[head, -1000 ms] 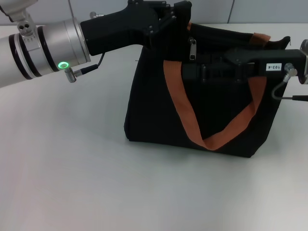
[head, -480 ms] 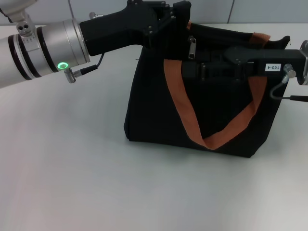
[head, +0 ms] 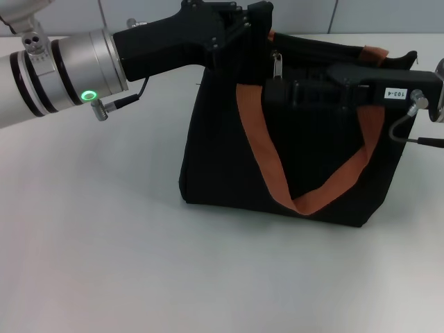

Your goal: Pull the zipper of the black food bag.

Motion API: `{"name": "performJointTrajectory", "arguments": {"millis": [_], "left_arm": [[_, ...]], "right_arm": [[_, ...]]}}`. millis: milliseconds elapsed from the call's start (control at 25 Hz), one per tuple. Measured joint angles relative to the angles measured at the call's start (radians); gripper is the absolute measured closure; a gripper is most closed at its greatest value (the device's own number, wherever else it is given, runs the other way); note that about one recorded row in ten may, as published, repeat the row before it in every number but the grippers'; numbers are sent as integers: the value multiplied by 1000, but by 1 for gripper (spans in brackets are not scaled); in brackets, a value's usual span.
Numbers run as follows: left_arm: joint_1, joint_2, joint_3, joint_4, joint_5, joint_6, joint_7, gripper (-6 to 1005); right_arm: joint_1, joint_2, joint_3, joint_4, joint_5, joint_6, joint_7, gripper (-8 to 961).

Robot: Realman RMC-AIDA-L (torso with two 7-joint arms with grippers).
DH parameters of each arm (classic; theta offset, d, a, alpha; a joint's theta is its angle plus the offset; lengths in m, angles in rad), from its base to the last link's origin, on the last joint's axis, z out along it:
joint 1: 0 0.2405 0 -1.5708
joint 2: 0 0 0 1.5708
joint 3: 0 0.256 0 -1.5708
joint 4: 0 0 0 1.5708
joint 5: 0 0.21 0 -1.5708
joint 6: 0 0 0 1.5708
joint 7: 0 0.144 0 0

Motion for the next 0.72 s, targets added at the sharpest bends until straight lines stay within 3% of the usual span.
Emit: {"name": "performJointTrajectory", "arguments": {"millis": [280,520,720], "left_arm": [[2,0,4,0,-11,3,0,974],[2,0,5,0,-11,7,0,974],[2,0,5,0,-12,11,0,974]], "right_arm": [[-4,0,0,1,1,24,4,205],[-2,10,-2,1,1,49,8,432],[0,14,-1,1,1,53,17,554]]}}
